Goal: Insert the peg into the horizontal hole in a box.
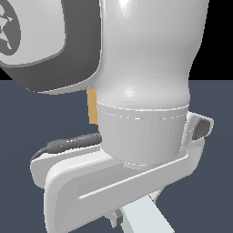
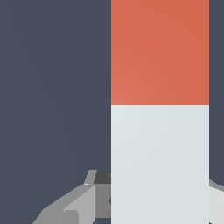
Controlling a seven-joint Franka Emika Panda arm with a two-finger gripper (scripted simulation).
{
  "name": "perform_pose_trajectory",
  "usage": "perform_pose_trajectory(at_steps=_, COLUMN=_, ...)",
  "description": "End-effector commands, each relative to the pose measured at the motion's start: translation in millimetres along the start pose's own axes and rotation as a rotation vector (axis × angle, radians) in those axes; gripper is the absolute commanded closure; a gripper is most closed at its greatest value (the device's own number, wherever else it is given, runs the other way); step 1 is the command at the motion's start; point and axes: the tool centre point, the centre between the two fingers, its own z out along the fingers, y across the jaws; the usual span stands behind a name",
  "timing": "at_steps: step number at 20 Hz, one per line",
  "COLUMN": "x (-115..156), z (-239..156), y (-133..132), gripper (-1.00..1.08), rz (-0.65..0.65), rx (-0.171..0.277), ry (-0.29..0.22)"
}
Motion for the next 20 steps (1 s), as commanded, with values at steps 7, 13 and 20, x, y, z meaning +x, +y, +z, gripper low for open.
perform_pose_trajectory(at_steps=7, x=11.9, z=-4.7, y=-6.7, gripper=1.08, rz=0.042, rx=0.0, ry=0.0)
perform_pose_trajectory(at_steps=13, x=33.1, z=-12.6, y=-17.7, gripper=1.08, rz=0.116, rx=-0.001, ry=0.0)
perform_pose_trajectory(at_steps=20, x=73.0, z=-27.0, y=-33.1, gripper=1.08, rz=0.25, rx=-0.001, ry=0.0)
